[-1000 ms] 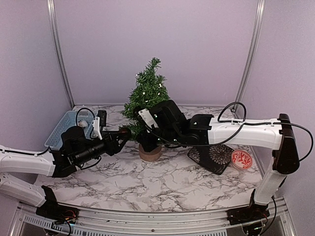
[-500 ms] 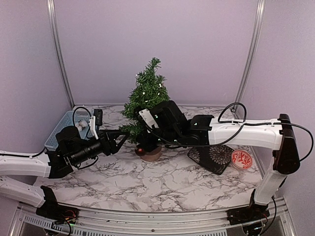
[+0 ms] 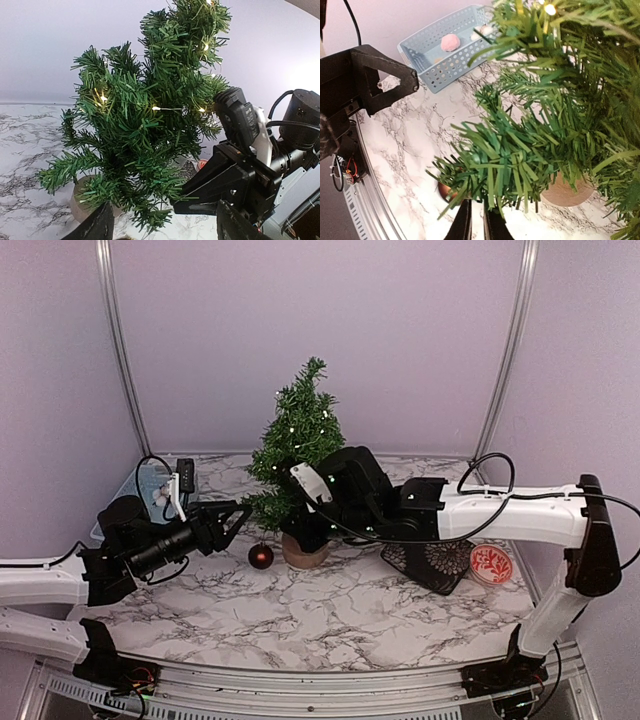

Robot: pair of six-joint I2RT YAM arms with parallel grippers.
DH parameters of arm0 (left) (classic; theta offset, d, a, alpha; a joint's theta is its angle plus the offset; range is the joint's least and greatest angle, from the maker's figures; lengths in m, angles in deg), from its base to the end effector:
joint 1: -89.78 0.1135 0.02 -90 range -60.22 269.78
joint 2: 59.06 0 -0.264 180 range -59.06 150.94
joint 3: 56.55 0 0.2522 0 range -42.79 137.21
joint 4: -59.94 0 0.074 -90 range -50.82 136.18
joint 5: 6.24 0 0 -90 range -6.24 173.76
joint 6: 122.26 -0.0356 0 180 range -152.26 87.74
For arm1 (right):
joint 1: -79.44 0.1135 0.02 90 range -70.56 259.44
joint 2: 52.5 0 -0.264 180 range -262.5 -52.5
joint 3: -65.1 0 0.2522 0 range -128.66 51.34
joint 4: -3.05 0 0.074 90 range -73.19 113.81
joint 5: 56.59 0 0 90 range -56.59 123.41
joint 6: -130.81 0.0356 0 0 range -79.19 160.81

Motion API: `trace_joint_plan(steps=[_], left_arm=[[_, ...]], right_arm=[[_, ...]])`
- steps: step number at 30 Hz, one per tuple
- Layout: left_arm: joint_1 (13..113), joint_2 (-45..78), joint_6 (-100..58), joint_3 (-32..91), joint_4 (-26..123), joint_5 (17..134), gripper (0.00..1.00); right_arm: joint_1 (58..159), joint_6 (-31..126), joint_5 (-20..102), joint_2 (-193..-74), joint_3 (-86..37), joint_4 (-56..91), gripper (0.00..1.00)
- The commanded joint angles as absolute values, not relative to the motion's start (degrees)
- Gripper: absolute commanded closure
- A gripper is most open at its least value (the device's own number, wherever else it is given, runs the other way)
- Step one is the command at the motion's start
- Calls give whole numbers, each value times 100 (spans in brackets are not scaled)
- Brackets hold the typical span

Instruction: Decorate the small christmas tree

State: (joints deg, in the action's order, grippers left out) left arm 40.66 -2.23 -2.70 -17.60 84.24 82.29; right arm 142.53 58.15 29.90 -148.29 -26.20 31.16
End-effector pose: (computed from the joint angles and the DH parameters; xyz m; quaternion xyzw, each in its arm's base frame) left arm 0.1462 -0.1703 0.2693 0.1226 0.6550 -0.4792 0.5712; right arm 0.1786 0.3471 0.2974 -0.3273 0.8135 0.2894 0.3839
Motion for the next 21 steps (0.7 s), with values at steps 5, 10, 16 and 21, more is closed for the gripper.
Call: trace_joint_plan(steps=[5, 10, 16, 21], left_arm=[[4281, -818, 108, -1826, 7392, 8332, 28], [4645, -995, 606, -1730, 6744, 8306, 28], [5307, -688, 834, -1046, 5070, 8183, 29], [5595, -345, 997, -1080, 5010, 7655, 32]], right_arm=[[14270, 5646, 3728, -14285, -2307, 2373, 89], [14265, 5676, 3858, -13917, -2100, 2171, 86], [14043, 5742, 3846, -13425, -1949, 2136, 84], [13715, 5933, 3839, -12861, -1691, 2232, 82]])
